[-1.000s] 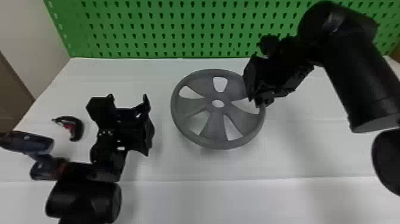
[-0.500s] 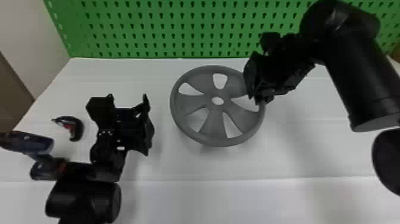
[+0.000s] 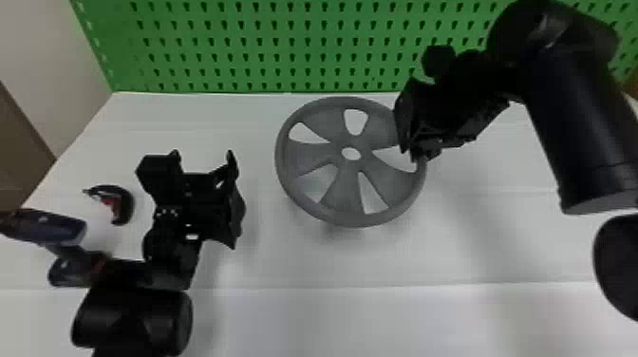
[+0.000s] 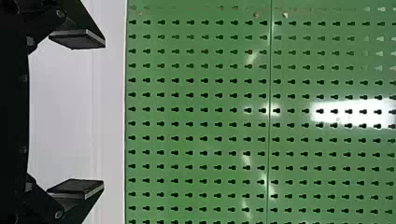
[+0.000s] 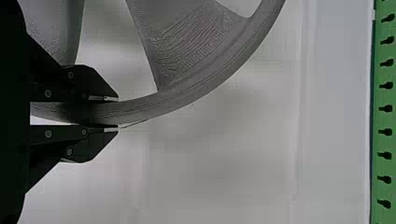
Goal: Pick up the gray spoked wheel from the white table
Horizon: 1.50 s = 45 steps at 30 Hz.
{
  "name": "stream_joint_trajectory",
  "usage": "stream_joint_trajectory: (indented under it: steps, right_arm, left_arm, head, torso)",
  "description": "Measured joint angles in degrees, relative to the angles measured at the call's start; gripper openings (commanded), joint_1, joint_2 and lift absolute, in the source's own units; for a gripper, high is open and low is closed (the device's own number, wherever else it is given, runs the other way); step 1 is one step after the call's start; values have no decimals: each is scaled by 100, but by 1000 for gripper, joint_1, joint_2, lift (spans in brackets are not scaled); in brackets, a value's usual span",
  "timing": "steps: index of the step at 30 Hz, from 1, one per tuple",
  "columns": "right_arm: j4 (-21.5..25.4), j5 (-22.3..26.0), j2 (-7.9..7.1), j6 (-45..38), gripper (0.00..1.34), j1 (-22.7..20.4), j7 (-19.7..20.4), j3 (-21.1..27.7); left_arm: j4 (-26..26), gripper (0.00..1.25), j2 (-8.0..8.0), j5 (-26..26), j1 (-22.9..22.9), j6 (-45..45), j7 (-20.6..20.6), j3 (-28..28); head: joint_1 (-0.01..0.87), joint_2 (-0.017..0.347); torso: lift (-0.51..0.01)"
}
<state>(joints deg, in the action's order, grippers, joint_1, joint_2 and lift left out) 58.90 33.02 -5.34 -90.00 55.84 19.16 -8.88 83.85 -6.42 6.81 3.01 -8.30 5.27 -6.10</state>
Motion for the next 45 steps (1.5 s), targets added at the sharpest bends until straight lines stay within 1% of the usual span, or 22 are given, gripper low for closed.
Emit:
stream_joint_trajectory:
  steps: [5, 10, 13, 17, 23, 25, 30, 33, 36, 39, 42, 45]
  right_arm:
    - [450, -244, -11, 0, 275, -240, 0, 307]
    - [976, -466, -21, 132, 275, -525, 0, 402]
    - [1414, -614, -24, 472, 275, -774, 0, 401]
    - [1869, -741, -36, 979, 275, -1077, -5, 371]
    - [2448, -1033, -18, 1691, 275, -1554, -16, 351]
    - [2609, -1157, -16, 1970, 275, -1730, -142, 326]
    - [2845, -1553, -2, 2701, 275, -2150, -631, 299]
    - [2984, -1831, 18, 3368, 275, -2482, -763, 284]
    - [3113, -2109, 36, 3971, 275, -2774, -811, 252]
    - [3188, -2280, 42, 4443, 275, -2988, -898, 239]
    - [3216, -2422, 46, 5084, 275, -3240, -987, 250]
    - [3222, -2578, 89, 5737, 275, -3504, -1058, 314]
  left_arm:
    - [17, 1037, 0, 6, -10, 2, 0, 17]
    - [45, 1035, 0, 14, -22, 2, 0, 47]
    - [77, 1037, 0, 26, -40, 3, 0, 83]
    - [115, 1035, 0, 33, -63, 3, 0, 129]
    - [145, 1037, 0, 43, -78, 3, 0, 165]
    - [154, 1037, 0, 48, -81, 3, 0, 173]
    - [173, 1037, 0, 60, -89, 0, 0, 197]
    - [194, 1037, 0, 65, -90, -3, 0, 206]
    - [216, 1037, 0, 70, -94, -4, 0, 215]
    - [241, 1037, 0, 83, -97, -5, 0, 221]
    - [263, 1037, 0, 91, -98, -5, 0, 220]
    - [276, 1037, 0, 98, -96, -5, 0, 219]
  head:
    - [770, 44]
    - [770, 44]
    - [770, 44]
    - [770, 44]
    - [770, 44]
    - [770, 44]
    - [770, 44]
    - [770, 44]
    - [770, 44]
    - [770, 44]
    - [770, 44]
    - [770, 44]
  torso:
    - [-98]
    - [-98]
    - [-98]
    - [-98]
    - [-98]
    - [-98]
    - [-98]
    - [-98]
    - [-98]
    - [-98]
    - [-98]
    - [-98]
